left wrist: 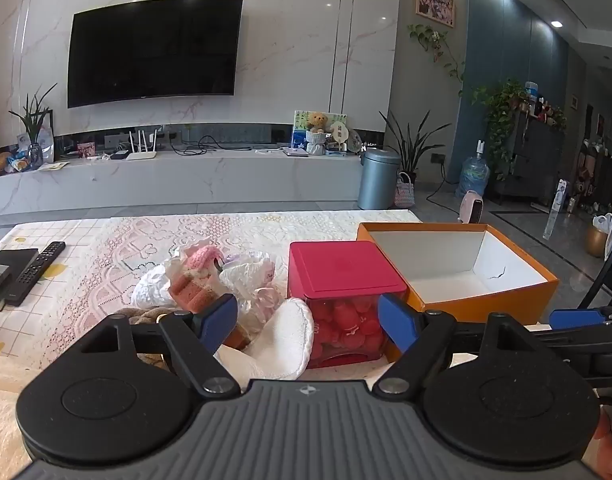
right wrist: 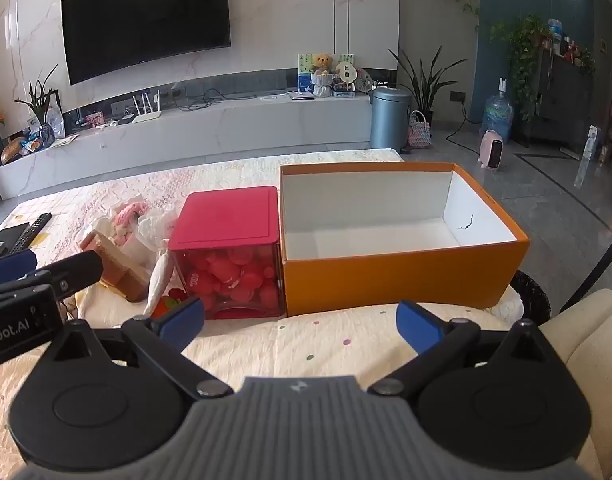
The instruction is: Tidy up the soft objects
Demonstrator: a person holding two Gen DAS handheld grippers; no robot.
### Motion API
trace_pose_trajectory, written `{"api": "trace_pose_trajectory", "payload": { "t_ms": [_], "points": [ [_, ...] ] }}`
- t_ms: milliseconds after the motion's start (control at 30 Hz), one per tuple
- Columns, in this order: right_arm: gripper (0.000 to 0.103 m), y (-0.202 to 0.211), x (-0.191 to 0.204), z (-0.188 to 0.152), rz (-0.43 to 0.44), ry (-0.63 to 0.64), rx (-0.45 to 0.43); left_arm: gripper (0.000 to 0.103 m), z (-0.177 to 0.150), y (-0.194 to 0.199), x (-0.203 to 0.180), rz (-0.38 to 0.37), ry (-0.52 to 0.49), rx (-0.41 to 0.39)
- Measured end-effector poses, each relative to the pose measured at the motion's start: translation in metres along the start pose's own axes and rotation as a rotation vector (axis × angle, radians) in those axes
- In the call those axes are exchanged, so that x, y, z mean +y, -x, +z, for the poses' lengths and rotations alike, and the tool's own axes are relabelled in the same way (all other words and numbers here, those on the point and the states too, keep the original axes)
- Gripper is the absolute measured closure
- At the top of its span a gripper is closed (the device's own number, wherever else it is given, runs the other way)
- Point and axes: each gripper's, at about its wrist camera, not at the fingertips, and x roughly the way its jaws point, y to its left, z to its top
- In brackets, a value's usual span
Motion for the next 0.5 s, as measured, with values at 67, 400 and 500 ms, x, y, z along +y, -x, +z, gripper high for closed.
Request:
{"api": "trace_pose_trajectory", "payload": {
  "t_ms": [67, 400, 500],
  "points": [
    [0.003, -0.0001, 0.0, -0.0001, 0.001, -0.001, 0.0, 0.009, 0.0, -0.0003, 0.0003, -0.002, 0.001, 0.002],
    [0.003, 0.0014, 0.0009, -0.0009, -0.001, 0.002, -0.002, 0.009, -0.0002, -0.0006, -0.0004, 0.002, 0.002, 0.006],
    [0.003, 0.0039, 0.0016, -0.0024, -0.001, 0.002, -0.005, 0.009, -0.0004, -0.0005, 0.0013, 0.002, 0.006, 0.009]
  ]
}}
